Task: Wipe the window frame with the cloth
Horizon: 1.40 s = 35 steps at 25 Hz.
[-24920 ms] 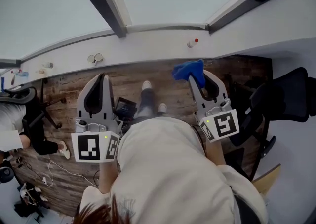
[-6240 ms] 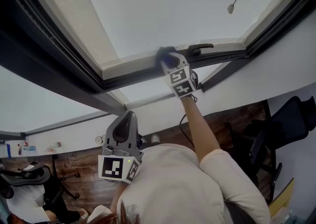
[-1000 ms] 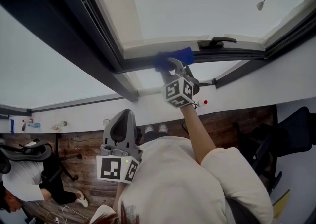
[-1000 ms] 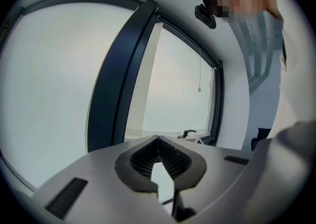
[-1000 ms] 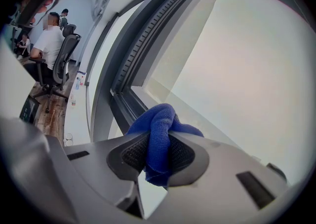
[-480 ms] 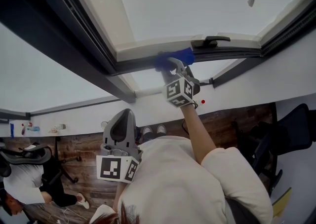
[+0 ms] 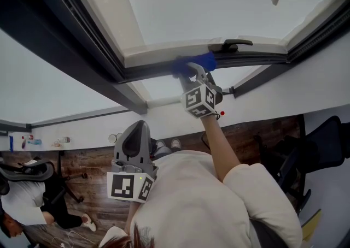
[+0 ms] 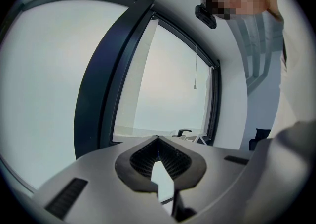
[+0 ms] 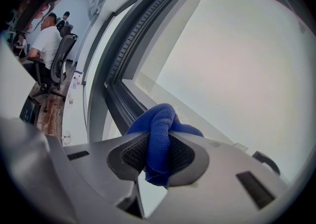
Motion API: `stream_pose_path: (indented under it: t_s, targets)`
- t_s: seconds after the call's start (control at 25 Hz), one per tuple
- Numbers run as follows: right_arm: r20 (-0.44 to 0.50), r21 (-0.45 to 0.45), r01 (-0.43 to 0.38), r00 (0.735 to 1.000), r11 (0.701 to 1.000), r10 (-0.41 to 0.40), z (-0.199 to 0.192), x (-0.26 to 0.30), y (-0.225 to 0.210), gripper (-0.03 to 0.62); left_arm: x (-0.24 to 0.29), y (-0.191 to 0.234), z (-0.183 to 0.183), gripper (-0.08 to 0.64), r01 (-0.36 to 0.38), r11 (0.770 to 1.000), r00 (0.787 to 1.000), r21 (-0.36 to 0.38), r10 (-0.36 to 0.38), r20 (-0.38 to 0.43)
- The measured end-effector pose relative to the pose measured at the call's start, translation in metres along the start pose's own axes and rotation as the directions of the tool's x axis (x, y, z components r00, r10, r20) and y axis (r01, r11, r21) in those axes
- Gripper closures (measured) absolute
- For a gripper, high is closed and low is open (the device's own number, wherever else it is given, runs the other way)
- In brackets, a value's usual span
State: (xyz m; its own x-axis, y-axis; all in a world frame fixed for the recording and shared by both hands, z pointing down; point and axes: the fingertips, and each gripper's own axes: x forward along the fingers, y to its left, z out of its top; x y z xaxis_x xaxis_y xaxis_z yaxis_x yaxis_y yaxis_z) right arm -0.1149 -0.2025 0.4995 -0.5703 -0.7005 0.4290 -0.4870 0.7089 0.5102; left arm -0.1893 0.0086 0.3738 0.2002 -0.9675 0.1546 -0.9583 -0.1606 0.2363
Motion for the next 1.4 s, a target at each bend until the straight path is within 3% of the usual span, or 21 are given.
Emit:
stream_pose_path:
  t_s: [1.4]
  targets:
    - [-0.070, 0.096, 0.119, 0.991, 0.988, -0.112, -0.055, -0.026, -0.063, 0.505, 0.019, -0.018, -0.003, 0.551, 0.042, 0.999, 0.999, -0.003, -0.042, 0.007]
